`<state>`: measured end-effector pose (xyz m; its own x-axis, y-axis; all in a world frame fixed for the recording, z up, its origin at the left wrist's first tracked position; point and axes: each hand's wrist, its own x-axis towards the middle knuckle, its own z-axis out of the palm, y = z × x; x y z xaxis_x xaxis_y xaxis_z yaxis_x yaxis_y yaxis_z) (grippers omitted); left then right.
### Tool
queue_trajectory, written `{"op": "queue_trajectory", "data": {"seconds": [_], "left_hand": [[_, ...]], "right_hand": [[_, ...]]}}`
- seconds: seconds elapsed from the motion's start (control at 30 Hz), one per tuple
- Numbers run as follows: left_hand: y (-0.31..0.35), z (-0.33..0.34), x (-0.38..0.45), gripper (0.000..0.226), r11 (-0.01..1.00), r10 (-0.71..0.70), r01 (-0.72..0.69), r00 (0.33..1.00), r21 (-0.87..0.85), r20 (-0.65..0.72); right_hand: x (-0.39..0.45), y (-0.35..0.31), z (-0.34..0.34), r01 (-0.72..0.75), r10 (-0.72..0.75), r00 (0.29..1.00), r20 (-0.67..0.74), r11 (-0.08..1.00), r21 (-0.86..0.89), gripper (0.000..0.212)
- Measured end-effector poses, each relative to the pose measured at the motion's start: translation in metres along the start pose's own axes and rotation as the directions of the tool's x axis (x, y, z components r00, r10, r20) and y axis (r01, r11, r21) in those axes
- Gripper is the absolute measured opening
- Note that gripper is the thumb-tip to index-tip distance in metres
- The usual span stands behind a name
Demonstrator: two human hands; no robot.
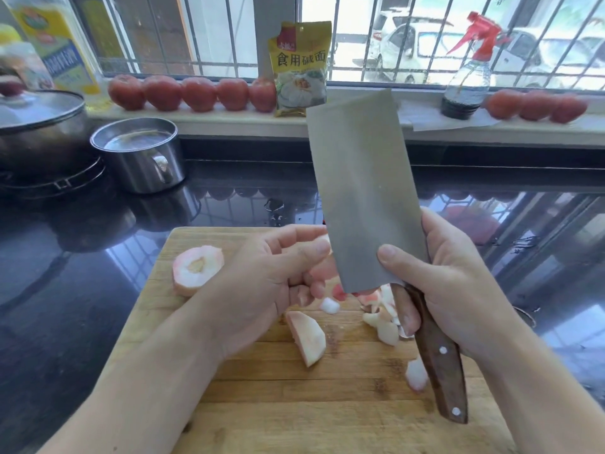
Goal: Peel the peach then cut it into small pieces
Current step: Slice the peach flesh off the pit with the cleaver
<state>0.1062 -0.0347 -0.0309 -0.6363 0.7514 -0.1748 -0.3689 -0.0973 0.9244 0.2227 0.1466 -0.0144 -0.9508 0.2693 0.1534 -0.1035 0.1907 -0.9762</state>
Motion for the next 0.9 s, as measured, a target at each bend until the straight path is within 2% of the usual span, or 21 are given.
{"op": "queue_trajectory", "data": {"seconds": [0.1, 0.23, 0.3, 0.47, 0.7, 0.9], "left_hand": [[0.000, 0.000, -0.001, 0.051, 1.000, 0.011, -0.012, 0.999, 0.006, 0.034], [-0.001, 0.000, 0.000, 0.048, 0.953, 0.138, -0.112, 0.988, 0.281, -0.075], [-0.003, 0.001, 0.000, 0.049, 0.916, 0.197, -0.153, 0.977, 0.370, -0.084], [-0.006, 0.003, 0.000, 0.047, 0.863, 0.295, -0.236, 0.953, 0.446, -0.066], [-0.010, 0.009, -0.002, 0.042, 0.836, 0.371, -0.288, 0.924, 0.467, -0.094], [-0.012, 0.012, -0.003, 0.036, 0.797, 0.427, -0.310, 0.896, 0.518, -0.121]], "right_hand": [[0.001, 0.002, -0.003, -0.018, 0.017, 1.000, -0.025, 0.998, -0.057, 0.027], [0.001, 0.005, -0.008, -0.022, 0.012, 0.998, -0.069, 0.989, -0.146, 0.025], [0.001, 0.006, -0.010, -0.029, 0.014, 0.997, -0.078, 0.982, -0.186, 0.024], [0.001, 0.004, -0.009, -0.036, 0.021, 0.997, -0.080, 0.982, -0.186, 0.026], [0.001, 0.005, -0.004, -0.017, -0.003, 0.991, -0.135, 0.990, -0.143, 0.025], [0.000, 0.004, -0.009, -0.032, -0.009, 0.984, -0.177, 0.973, -0.228, 0.024]]}}
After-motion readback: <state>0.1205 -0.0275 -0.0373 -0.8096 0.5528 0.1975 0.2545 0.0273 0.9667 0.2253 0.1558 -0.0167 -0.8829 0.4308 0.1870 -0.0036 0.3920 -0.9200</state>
